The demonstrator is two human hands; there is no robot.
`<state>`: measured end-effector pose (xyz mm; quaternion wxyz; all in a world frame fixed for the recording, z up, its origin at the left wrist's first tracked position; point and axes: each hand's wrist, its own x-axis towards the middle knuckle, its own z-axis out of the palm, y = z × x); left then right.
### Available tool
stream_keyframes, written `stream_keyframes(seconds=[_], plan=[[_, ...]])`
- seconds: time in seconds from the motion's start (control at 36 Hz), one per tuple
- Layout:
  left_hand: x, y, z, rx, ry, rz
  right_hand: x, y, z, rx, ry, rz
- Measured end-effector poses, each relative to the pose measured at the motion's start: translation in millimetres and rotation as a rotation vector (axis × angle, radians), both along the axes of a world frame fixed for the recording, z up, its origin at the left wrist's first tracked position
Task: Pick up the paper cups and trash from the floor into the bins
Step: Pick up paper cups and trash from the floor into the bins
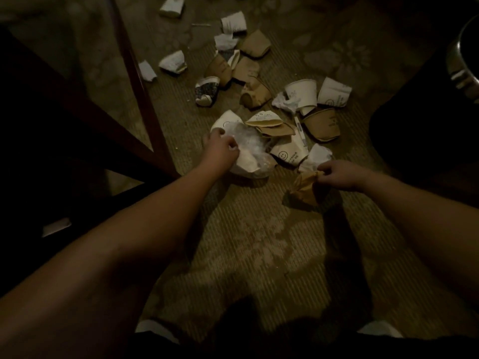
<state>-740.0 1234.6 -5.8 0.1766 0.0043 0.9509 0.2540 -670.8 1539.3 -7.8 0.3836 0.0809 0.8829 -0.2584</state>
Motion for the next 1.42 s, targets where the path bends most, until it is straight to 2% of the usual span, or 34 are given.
stream_keyframes(seconds=[0.11,0.22,0.42,0.58,0.72,0.86,1.03,1.17,1.42], plan=[[-5.0,5.4,-17.2,0.081,-0.158,0.058,4.4,-1.5,-1.0,0.077,0.016,0.099],[-8.3,20.6,-24.7,0.161,-0.232,0.071,9.7,3.4,-0.3,0.174,0.052,0.19],[-8.7,54.6,-42.0,0.0,-0.165,-0.059,17.6,19.9,-11.9,0.254,0.079,0.161],[2.1,73.9,-61.0,-0.012,-0.12,0.021,20.8,27.3,-16.3,0.251,0.1,0.137],[7.4,77.0,-64.2,-0.159,-0.139,-0.11,19.1,29.2,-20.8,0.227,0.124,0.114],[13.6,68.7,-54.3,-0.13,-0.138,-0.185,4.5,27.5,-19.9,0.254,0.169,0.136],[17.5,45.1,-37.2,-0.039,-0.154,-0.09,-18.8,15.8,-16.1,0.267,0.22,0.193],[24.6,26.8,-28.1,-0.04,-0.151,-0.069,-33.0,2.5,-17.1,0.2,0.198,0.133],[30.7,18.0,-8.8,-0.012,-0.131,0.0,-35.8,-7.9,-14.7,0.029,0.118,-0.098]])
